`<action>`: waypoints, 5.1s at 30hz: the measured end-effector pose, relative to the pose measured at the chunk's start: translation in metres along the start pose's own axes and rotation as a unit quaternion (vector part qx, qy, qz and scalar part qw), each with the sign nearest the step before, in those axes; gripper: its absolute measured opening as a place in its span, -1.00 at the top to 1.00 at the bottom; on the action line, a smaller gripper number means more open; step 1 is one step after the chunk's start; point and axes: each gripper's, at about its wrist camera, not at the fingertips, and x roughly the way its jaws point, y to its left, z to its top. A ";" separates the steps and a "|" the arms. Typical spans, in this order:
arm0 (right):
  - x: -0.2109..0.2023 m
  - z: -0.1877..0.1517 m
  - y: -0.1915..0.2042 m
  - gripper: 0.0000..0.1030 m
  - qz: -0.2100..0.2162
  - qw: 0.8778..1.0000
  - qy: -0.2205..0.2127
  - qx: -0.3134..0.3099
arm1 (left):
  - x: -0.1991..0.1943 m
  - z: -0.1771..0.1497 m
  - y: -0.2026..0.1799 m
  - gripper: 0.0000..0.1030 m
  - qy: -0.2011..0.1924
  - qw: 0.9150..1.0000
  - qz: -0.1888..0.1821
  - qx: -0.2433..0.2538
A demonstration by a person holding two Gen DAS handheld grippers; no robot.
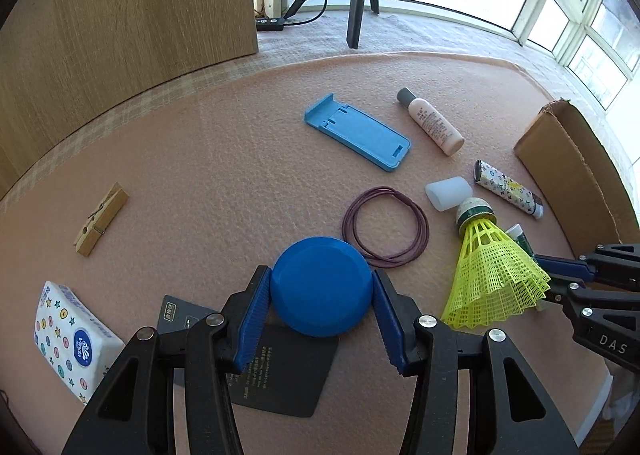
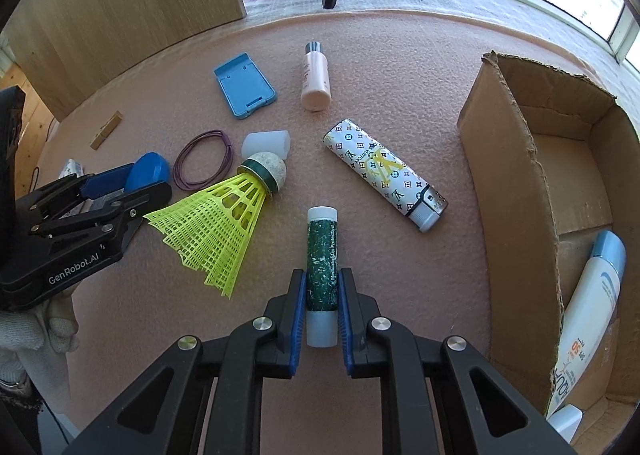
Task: Organize objects
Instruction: 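Close the left gripper on the blue lid while the right gripper grasps the green glue stick, then carry the lid with the left gripper into the box while the right gripper drops the glue stick there, then withdraw both tools and move the right tool toward the yellow shuttlecock, then close the right gripper on the yellow shuttlecock, then carry the shuttlecock with the right gripper over the box and release it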
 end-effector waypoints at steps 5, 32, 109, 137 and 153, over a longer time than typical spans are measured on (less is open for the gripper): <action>-0.001 -0.003 -0.002 0.73 0.007 1.000 -0.004 0.005 | -0.013 -0.024 -0.018 -0.04 -0.003 1.000 -0.003 0.000; -0.132 -0.041 -0.078 0.73 -0.001 0.991 -0.120 0.056 | -0.099 0.009 -0.133 -0.04 -0.093 0.992 -0.077 0.037; -0.021 0.045 -0.018 -0.31 0.155 0.983 0.012 0.094 | -0.025 -0.012 -0.057 -0.12 -0.014 0.998 -0.051 -0.020; 0.015 0.051 0.000 0.28 0.183 0.977 0.049 0.094 | -0.005 -0.005 -0.048 0.78 -0.013 0.996 -0.079 -0.048; -0.050 0.030 -0.021 0.39 0.190 0.977 -0.015 0.096 | -0.062 0.006 -0.106 0.83 -0.063 0.995 -0.082 0.007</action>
